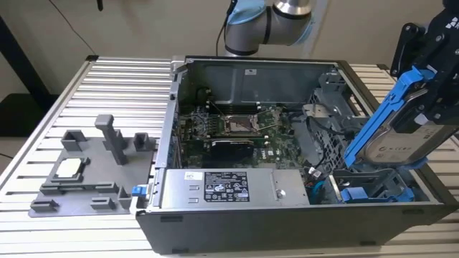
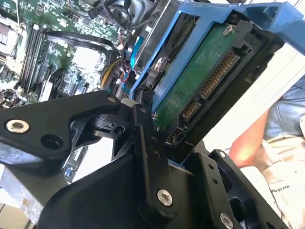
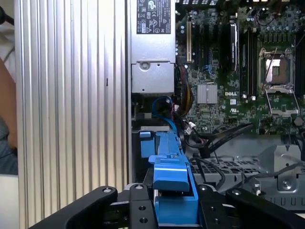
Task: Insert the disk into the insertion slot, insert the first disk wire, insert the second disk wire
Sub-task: 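Insert the disk into the insertion slot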
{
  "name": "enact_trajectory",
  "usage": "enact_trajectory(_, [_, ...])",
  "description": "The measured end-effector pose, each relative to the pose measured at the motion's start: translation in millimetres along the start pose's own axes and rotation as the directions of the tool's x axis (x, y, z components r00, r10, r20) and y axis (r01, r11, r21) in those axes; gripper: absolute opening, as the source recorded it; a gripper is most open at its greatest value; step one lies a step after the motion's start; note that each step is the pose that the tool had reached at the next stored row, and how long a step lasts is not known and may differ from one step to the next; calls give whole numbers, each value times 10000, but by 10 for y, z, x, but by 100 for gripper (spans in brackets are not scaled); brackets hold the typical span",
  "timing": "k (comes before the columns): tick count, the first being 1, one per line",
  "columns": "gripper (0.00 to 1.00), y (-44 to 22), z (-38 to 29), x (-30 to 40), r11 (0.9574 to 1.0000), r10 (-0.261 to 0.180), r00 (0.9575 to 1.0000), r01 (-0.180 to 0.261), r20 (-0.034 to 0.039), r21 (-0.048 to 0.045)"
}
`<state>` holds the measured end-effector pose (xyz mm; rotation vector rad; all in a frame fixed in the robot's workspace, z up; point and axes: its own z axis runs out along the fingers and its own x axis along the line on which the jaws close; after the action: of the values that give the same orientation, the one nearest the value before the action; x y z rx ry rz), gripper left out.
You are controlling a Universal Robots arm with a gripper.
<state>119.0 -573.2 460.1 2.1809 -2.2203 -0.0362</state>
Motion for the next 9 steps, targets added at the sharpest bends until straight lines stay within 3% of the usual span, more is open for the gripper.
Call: enact_trajectory(9, [33,-7,101,4,10000,-17,10000,17,-1,0])
